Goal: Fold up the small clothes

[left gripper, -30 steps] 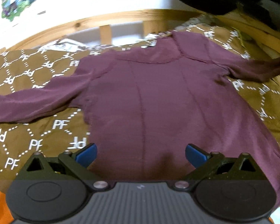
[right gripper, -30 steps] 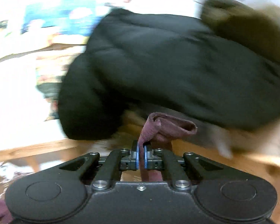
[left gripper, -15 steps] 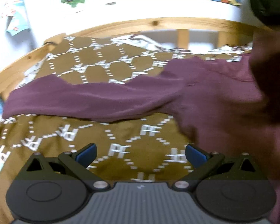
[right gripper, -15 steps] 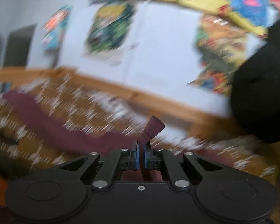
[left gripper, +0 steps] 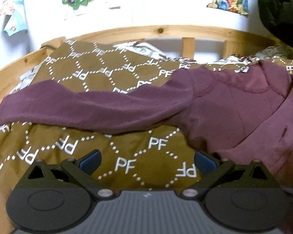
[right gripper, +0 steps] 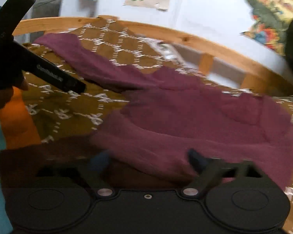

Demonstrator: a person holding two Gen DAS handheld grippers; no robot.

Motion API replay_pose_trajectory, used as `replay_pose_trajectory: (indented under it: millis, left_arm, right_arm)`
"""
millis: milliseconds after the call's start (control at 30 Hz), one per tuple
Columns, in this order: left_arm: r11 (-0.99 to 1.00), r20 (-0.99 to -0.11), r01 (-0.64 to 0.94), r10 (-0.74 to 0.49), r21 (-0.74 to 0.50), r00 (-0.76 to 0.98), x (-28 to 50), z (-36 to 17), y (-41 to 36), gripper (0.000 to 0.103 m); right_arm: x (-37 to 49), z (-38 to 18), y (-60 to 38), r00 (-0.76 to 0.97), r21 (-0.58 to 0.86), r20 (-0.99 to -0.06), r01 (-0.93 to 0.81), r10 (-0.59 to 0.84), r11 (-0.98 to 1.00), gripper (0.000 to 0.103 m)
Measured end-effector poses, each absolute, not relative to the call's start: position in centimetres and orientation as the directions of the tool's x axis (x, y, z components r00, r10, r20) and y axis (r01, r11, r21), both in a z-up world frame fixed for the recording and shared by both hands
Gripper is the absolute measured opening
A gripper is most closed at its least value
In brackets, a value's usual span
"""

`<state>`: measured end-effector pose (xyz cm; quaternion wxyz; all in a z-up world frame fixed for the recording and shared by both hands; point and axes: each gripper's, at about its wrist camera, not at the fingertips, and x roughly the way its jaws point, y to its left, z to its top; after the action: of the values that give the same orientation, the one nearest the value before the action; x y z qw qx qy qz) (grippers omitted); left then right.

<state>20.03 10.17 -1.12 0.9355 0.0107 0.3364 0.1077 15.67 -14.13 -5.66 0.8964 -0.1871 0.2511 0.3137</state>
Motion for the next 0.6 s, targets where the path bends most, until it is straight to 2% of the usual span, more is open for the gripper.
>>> replay_pose_trajectory:
  millis: [133, 267, 433, 533, 600]
  left_arm:
    - [0.988, -0.628, -0.141, 0.153, 0.069, 0.763, 20.3, -1.0, 9.1, 0.103]
    - [0.993, -0.653, -0.086, 0.114, 0.075, 0.748, 20.7, -1.8, 7.0, 0.103]
    - [0.973, -0.7, -0.084, 0.215, 0.217, 0.681, 21.8, -4.0, 4.0, 0.103]
    - [0.981, -0.749, -0.075, 0.184, 0.177, 0.637, 22.0, -4.6, 4.0, 0.103]
    - [0.984, -0.754, -0.072, 0.174, 0.166, 0.634, 21.8, -4.7, 4.3, 0.103]
  right_arm:
    - [14.3, -5.5, -17.8, 0.786, -0.257, -0.526, -0.511, 0.326, 0.82, 0.102]
    - [16.0, -4.8, -21.7, 0.829, -0.246, -0.511, -0.394, 0.227, 0.886, 0.102]
    - [21.9, -4.0, -26.8, 0.841, -0.134, -0.507, -0.294, 0.19, 0.946, 0.101]
    - [25.4, -4.5, -28.5, 0.867, -0.129, -0.487, -0.188, 0.103, 0.974, 0.089]
    - [27.7, -4.9, -29.5, 0.865, -0.074, -0.495, -0.13, 0.077, 0.989, 0.082]
